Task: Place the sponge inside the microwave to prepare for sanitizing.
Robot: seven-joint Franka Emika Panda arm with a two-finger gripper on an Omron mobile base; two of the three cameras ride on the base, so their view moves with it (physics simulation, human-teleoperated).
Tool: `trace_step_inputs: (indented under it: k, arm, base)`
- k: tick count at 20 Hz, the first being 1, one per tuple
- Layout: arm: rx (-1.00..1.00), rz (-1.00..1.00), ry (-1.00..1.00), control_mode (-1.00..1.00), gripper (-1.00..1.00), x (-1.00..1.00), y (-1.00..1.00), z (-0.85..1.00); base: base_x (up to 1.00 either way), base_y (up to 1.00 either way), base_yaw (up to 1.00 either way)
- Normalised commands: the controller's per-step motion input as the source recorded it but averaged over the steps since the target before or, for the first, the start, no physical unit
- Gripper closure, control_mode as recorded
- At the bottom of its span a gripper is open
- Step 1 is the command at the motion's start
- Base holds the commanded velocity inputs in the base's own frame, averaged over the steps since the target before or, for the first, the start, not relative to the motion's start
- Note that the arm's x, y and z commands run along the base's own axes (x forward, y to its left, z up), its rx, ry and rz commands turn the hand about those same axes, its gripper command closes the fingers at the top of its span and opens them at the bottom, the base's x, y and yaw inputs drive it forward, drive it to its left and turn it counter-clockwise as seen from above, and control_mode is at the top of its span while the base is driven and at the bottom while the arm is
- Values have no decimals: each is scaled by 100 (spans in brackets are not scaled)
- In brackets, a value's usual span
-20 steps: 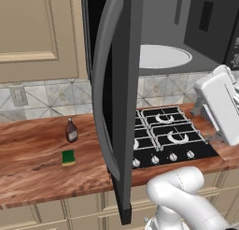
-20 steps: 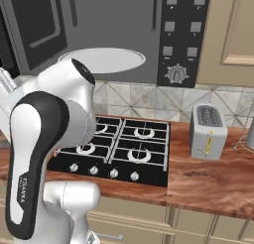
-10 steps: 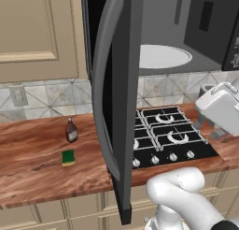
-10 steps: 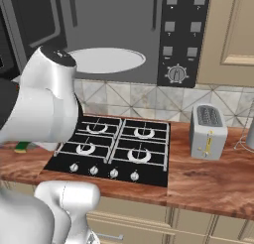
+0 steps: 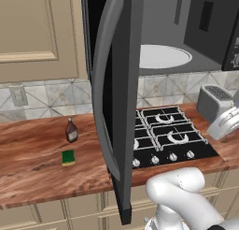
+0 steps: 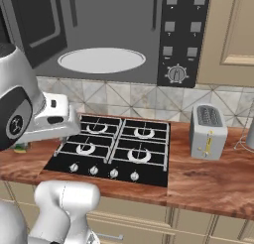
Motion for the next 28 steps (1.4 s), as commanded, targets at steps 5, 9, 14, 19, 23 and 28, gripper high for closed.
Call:
trace_step_inputs:
  k: [5,9,14,19,23,28]
  arm:
    - [-8,-22,35,-100,-100,34,0,0]
    - [-1,-52,38,-100,-100,51,0,0]
    - [3,-34,5,-100,-100,12,0,-12]
    - [5,-13,-6,-100,-100,-4,0,-29]
    - [0,0,-2,-100,-100,0,0,-1]
    - [0,0,-3,-100,-100,12,0,-26]
  base:
    - [0,0,0]
    - [0,0,0]
    - [0,0,0]
    - [0,0,0]
    - [0,0,0]
    - [0,0,0]
